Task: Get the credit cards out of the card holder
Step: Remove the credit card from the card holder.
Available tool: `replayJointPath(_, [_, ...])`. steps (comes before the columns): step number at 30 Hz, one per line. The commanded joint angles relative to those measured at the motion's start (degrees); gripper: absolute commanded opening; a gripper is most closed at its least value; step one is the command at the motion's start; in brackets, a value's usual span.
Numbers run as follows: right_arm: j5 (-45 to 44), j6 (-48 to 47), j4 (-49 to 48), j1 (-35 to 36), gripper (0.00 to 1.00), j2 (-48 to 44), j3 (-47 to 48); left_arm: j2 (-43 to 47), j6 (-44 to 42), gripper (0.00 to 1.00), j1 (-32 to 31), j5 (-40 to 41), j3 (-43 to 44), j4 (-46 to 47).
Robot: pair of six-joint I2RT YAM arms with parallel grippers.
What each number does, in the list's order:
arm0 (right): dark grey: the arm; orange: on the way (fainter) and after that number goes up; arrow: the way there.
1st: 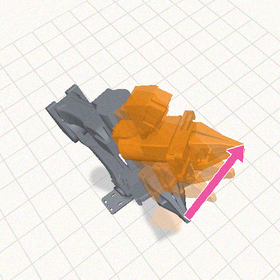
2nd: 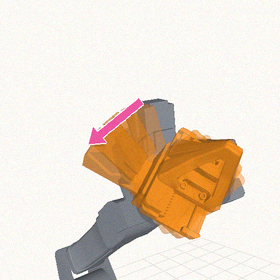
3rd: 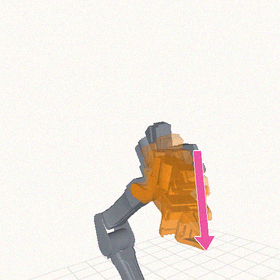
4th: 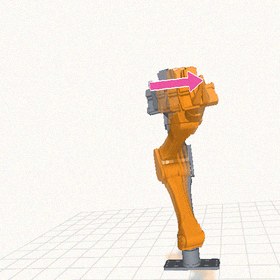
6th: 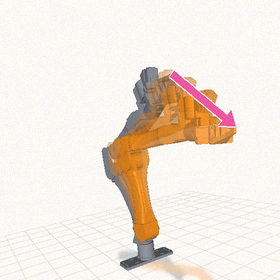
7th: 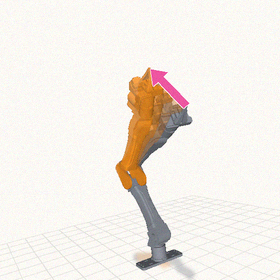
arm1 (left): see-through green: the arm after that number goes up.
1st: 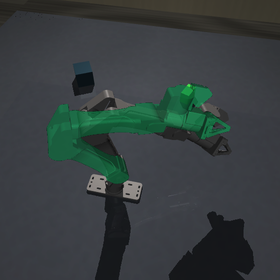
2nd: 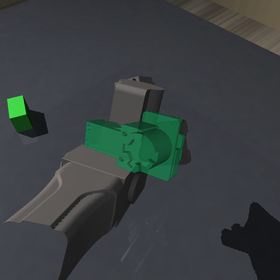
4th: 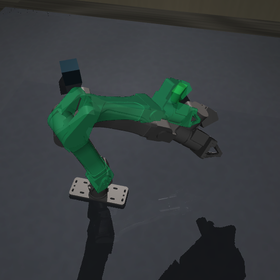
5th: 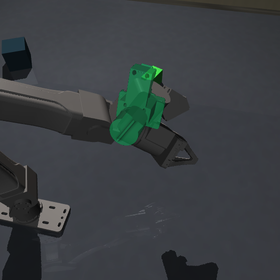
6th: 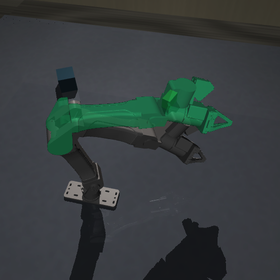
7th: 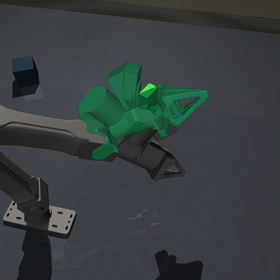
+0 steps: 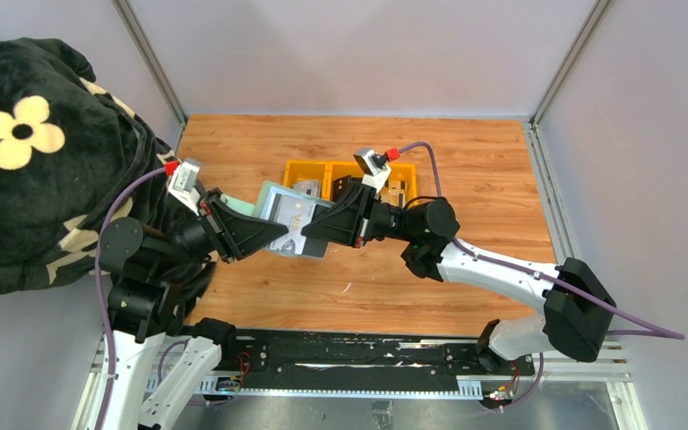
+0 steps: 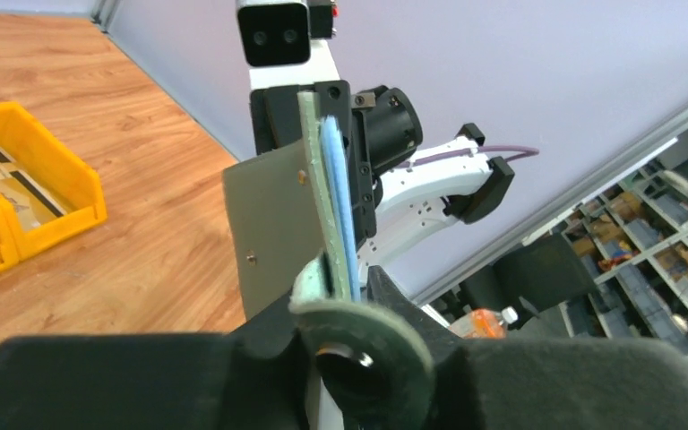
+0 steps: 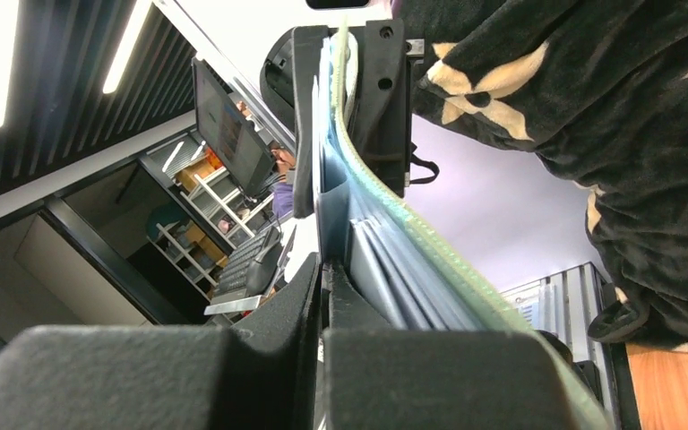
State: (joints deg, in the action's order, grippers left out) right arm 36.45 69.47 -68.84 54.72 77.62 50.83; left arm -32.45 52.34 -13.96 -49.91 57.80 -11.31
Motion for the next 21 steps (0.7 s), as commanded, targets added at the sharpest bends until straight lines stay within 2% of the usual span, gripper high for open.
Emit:
replayJointPath(1, [-1.18, -0.25, -2.88, 0.21, 0.0, -1.42, 0.5, 0.45, 0.97, 0.32, -0.31, -2.75, 0.37, 0.52])
replayJointPath(4, [0.1, -2.28, 0.97, 0.51, 0.0, -1.96, 1.89, 0.71, 0.82, 0.44, -0.31, -2.97, -1.58, -0.22])
replayJointPath(7, [0.67, -5.39, 5.74, 1.03, 0.0, -2.82, 2.95, 0.81, 0.99, 0.45, -0.28, -3.46, -2.72, -0.44])
replayJointPath(11, [1.12, -9.42, 12.54, 1.51, 0.0, -3.97, 3.94, 0.57, 1.89, 0.38, -0.28, -4.53, -2.7, 0.27])
replayJointPath(16, [2.06, -11.81, 16.93, 1.62, 0.0, -4.28, 4.25, 0.37, 2.37, 0.19, -0.25, -5.54, -2.71, 1.34])
replayJointPath(21, [2.9, -15.95, 23.99, 1.43, 0.0, -7.19, 3.48, 0.02, 2.24, 0.15, -0.35, -5.7, -1.23, 1.39])
